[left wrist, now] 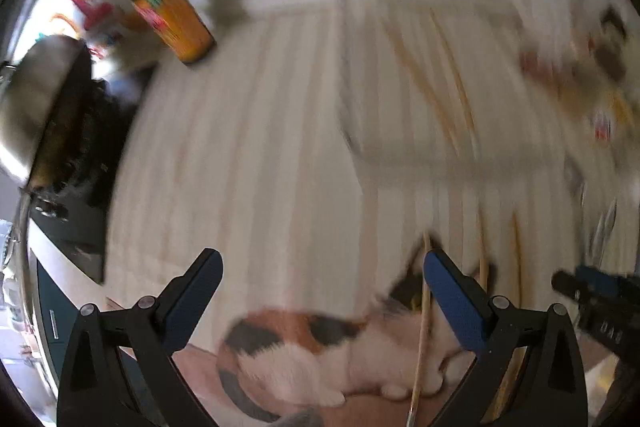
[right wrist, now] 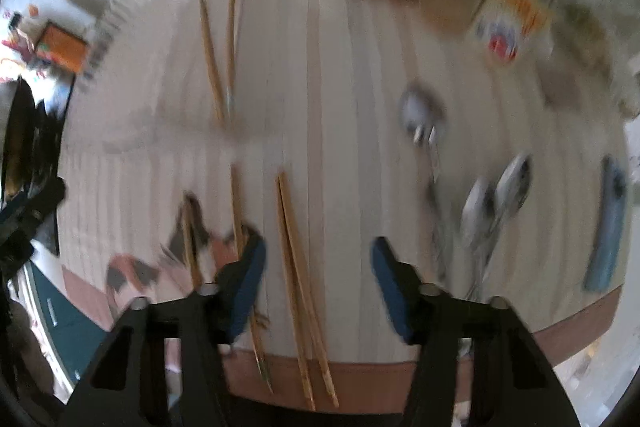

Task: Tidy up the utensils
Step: 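Move both open tools back down to the chopsticks on the cloth, then grasp a chopstick with the left tool while the right tool grasps another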

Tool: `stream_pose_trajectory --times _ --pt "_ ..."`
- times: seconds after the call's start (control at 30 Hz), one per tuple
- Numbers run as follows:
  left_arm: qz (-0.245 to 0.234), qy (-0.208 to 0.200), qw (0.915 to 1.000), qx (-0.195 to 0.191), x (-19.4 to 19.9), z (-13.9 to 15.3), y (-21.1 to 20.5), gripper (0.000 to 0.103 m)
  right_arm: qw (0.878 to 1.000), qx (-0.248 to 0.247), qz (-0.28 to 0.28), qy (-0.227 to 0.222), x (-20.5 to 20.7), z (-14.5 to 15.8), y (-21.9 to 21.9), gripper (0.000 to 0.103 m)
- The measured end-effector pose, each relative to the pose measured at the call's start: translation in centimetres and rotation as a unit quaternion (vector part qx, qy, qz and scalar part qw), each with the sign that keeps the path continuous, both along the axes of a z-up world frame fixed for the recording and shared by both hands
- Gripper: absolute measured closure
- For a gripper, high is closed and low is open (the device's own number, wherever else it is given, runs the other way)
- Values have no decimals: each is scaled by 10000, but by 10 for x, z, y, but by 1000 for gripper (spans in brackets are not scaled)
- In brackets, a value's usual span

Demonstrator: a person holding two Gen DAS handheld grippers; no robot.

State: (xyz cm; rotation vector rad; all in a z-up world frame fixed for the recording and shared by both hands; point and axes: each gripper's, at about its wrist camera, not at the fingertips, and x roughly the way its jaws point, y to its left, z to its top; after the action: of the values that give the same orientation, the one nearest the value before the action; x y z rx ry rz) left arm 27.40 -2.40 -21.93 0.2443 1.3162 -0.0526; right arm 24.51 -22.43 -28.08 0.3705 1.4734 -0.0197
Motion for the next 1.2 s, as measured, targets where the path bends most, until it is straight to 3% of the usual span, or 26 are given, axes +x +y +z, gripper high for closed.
stream_pose_trajectory --times 0.23,0.37,0.4,0.47,0.53,0.67,0.77,0.83,0.93,1.2 --pt "-328 915 9953 16 -34 -58 -26 12 9984 97 293 469 -23 -40 11 72" --pt "-294 1160 9928 -56 -41 -72 -32 15 9961 -375 629 482 -29 -42 19 86" --pt "-297 1189 9924 -58 -42 -74 -33 15 9958 -465 604 508 -29 -42 18 94" --pt "-302 1231 9919 -91 -43 -76 -34 16 9963 -568 394 506 -32 -42 7 95" --pt "-303 1241 9918 -78 -43 -78 -36 24 9968 -594 132 526 -37 -44 -7 95" --pt "-236 1240 9920 -80 -44 -79 -38 29 9974 -224 -247 643 -41 -46 -29 95" --pt "-230 1247 9917 -226 -45 -78 -41 45 9961 -16 -306 826 -44 -50 -43 95" --pt "-248 1225 9917 -291 -47 -81 -49 66 9954 33 -294 911 -46 -52 -49 94" --pt "-290 1273 9908 -360 -45 -79 -53 90 9957 -16 -212 902 -52 -52 -50 94" --pt "-410 1143 9924 -218 -32 -77 -78 97 9966 -106 -232 779 -51 -48 -22 96"
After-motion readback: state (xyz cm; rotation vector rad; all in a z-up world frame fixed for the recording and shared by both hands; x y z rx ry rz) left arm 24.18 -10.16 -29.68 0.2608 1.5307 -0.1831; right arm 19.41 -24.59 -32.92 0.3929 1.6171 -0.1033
